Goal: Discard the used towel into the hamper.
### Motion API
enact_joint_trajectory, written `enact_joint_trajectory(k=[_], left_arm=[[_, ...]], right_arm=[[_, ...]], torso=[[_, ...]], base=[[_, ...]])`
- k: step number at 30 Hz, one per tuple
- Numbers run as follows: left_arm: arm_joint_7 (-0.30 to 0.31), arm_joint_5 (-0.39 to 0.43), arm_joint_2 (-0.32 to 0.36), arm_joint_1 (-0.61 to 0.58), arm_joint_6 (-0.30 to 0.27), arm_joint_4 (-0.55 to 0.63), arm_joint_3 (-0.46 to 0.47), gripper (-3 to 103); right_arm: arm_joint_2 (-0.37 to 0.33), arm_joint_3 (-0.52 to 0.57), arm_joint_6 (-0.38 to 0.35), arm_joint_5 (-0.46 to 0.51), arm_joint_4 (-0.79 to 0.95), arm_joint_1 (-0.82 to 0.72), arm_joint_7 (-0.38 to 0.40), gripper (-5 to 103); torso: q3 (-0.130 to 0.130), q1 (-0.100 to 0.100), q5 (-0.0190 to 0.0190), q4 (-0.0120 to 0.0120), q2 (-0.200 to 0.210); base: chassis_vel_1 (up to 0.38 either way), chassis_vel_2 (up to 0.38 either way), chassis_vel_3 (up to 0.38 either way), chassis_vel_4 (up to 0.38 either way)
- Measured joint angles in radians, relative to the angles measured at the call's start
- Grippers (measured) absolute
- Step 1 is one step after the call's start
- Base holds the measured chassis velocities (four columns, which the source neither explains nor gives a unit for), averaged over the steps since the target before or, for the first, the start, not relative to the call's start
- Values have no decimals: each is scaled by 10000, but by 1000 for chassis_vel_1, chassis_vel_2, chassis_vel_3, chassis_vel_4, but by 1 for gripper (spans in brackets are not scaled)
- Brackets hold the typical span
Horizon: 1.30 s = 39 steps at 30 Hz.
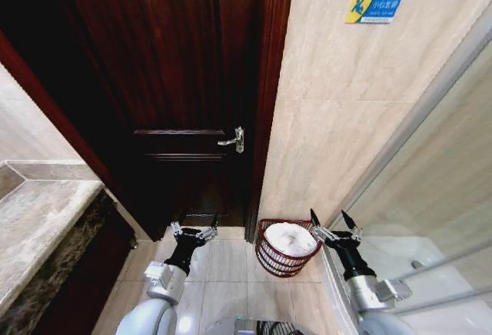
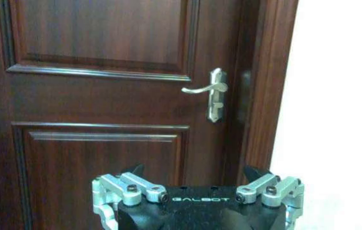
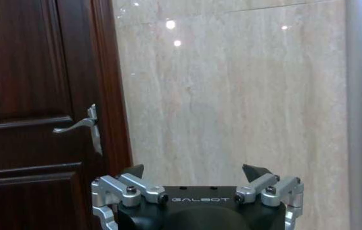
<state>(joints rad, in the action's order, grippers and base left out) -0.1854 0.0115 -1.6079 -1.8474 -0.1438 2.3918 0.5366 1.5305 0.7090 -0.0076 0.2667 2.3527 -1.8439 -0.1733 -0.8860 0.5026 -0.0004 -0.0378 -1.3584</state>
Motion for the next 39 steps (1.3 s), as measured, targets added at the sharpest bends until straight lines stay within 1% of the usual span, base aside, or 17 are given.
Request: enact_joint_trajectory(k=[7,12,20,28,30,33,39], left_arm=[[1,0,-1,1,0,0,1,100],[0,0,-2,1,0,0,0,100],[1,0,-2,0,0,0,0,100],[1,0,-2,-1,0,0,0,100],[0,0,-1,-1,0,0,0,100],[1,0,-2,-1,0,0,-1,100],[1,0,-1,0,0,0,0,100]], right_arm=[[0,-2,0,0,0,2,0,100],[0,1,0,0,-1,0,0,100],[0,0,0,0,0,-1,0,100],[0,1,0,0,-1,-1,0,100],[0,1,1,0,0,-2,0,100],[0,0,0,0,0,0,0,100],[0,0,0,0,-1,1,0,100]], torso=[[0,1,4,0,1],[-1,-1,7,1,1],[3,-9,2,1,-2],[2,-7,6,1,-3],[3,-9,0,1,-4],[0,-5,7,0,-2],[-1,2,4,0,2]], base=[[26,59,-23,-27],[62,-119,-77,91],[176,-174,-166,187],[216,-208,-214,199],[161,-172,-171,181],[153,-168,-150,185],[107,-164,-106,152]])
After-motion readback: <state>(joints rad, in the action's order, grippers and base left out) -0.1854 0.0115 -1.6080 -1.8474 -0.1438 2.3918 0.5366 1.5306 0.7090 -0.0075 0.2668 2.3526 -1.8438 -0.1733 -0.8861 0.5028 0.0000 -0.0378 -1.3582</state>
